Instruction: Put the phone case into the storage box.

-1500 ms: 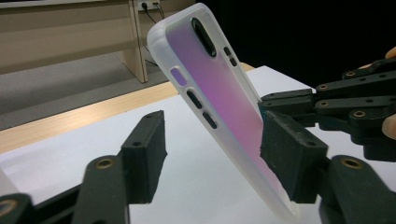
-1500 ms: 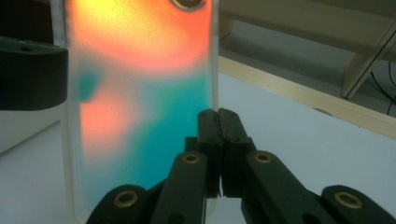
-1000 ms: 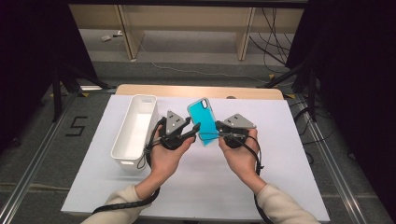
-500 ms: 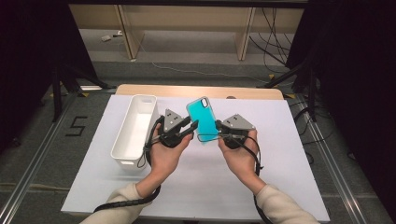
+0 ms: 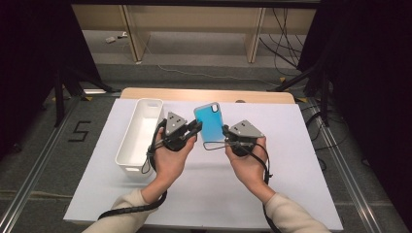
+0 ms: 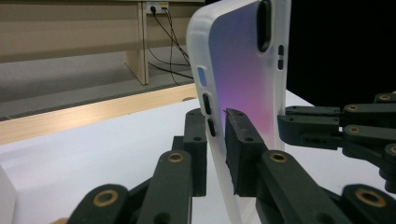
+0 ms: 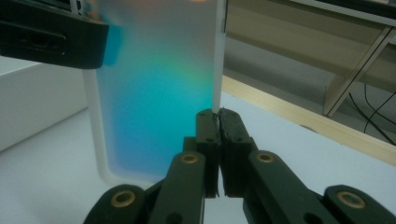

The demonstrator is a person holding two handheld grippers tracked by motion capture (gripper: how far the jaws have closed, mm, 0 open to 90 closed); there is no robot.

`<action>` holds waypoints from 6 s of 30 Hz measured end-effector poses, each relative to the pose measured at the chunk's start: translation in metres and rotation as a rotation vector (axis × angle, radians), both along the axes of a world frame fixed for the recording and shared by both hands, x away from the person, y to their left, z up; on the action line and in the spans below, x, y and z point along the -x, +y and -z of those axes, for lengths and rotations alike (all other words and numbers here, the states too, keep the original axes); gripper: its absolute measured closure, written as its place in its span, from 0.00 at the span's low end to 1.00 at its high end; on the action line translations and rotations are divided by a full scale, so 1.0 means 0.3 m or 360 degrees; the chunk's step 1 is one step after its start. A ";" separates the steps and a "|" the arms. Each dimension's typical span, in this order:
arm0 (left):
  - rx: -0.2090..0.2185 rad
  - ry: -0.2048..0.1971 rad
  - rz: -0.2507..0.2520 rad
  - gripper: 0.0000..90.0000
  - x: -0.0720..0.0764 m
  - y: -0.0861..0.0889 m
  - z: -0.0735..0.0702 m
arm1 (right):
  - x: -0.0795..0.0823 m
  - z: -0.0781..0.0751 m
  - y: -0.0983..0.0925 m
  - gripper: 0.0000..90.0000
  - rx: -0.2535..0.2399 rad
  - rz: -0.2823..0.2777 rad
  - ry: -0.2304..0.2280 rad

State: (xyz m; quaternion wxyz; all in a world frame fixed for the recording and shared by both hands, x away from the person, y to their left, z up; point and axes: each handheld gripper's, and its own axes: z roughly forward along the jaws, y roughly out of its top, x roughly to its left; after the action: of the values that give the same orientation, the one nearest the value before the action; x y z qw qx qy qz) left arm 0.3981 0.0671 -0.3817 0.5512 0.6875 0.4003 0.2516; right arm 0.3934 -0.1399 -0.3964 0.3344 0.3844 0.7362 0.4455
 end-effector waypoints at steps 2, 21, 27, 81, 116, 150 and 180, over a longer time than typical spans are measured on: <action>0.0027 0.0014 0.0006 0.89 -0.001 0.004 0.000 | 0.002 0.001 0.002 0.97 -0.0011 -0.0007 0.0039; 0.0072 -0.0001 0.0049 0.93 0.007 0.013 -0.019 | 0.001 0.010 0.003 0.94 -0.0048 -0.0038 0.0011; 0.0026 -0.0034 0.0065 0.93 0.009 0.009 -0.022 | -0.002 0.013 0.000 0.92 -0.0038 -0.0052 0.0041; -0.0030 -0.0064 0.0043 0.93 -0.015 0.056 -0.028 | 0.028 -0.001 -0.053 0.13 -0.0196 -0.0323 0.0005; 0.0023 -0.0082 0.0052 0.93 -0.007 0.094 -0.062 | 0.097 -0.009 -0.156 0.11 -0.0241 -0.0301 -0.0051; 0.0079 -0.0123 0.0021 0.93 -0.008 0.149 -0.111 | 0.148 -0.028 -0.203 0.11 -0.0266 -0.0310 -0.0093; 0.0132 -0.0069 -0.0046 0.93 0.013 0.220 -0.130 | 0.207 0.001 -0.303 0.12 -0.0275 -0.0257 -0.0091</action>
State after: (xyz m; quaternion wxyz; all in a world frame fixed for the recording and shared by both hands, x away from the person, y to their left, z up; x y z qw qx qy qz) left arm 0.3942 0.1332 -0.3426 0.5840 0.6525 0.4083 0.2576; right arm 0.3312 -0.2307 -0.3966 0.2839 0.3383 0.7138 0.5436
